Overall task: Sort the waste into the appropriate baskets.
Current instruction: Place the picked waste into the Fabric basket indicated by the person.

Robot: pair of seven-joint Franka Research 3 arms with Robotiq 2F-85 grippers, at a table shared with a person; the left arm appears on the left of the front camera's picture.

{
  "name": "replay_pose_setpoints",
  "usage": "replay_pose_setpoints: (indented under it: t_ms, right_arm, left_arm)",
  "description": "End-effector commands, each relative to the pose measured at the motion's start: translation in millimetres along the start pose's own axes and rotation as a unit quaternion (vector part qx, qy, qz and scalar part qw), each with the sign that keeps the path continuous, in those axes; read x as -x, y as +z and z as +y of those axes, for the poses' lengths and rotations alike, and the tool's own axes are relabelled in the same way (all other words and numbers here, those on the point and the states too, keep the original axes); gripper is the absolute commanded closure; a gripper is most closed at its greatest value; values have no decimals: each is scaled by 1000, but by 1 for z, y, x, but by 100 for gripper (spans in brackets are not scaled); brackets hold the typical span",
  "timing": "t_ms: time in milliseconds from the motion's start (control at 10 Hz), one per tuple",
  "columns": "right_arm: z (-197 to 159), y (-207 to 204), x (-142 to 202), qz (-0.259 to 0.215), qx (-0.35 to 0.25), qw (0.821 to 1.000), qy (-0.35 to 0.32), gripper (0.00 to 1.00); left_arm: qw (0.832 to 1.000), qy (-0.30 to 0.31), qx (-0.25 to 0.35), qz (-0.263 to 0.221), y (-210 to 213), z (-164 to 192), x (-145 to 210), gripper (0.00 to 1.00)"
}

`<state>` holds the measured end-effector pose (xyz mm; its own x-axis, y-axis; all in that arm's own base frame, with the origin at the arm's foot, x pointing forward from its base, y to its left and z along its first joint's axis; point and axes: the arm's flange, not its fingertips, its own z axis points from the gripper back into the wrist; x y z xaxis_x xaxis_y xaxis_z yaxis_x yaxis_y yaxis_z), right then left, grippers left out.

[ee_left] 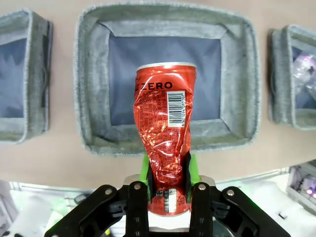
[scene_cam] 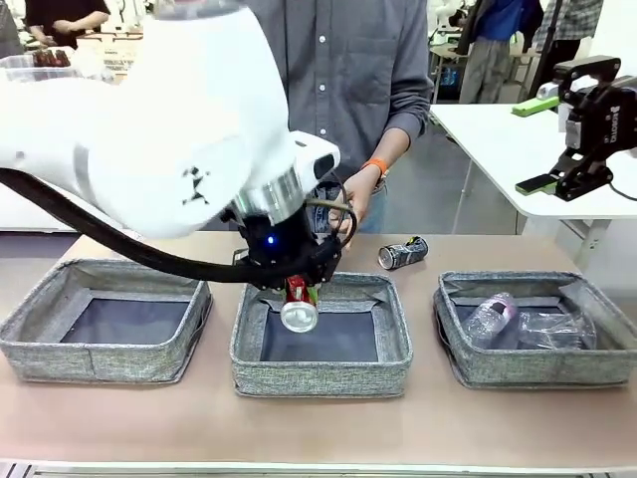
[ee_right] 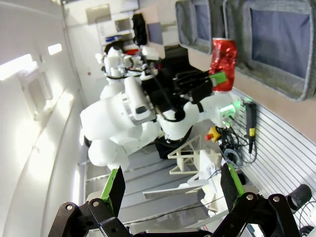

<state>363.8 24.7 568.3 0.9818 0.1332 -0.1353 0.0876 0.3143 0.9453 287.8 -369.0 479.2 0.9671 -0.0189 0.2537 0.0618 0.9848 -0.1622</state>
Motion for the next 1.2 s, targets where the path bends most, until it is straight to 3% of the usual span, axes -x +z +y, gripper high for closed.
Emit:
replay_pose_setpoints:
  t_ms: [0, 300, 900, 1100]
  right_arm:
    - [4, 2, -2, -1, -5, 1000, 2, 0]
    - [4, 2, -2, -1, -5, 1000, 2, 0]
    - [4, 2, -2, -1, -5, 1000, 2, 0]
    - [4, 2, -2, -1, -5, 1000, 2, 0]
  left_arm:
    - [999, 13, -29, -22, -11, -8, -8, 71]
    - [999, 2, -51, -20, -26, -1, -16, 71]
    - [999, 26, -39, -24, -29, 6, -26, 71]
    - [998, 35, -33, -30, -28, 7, -27, 13]
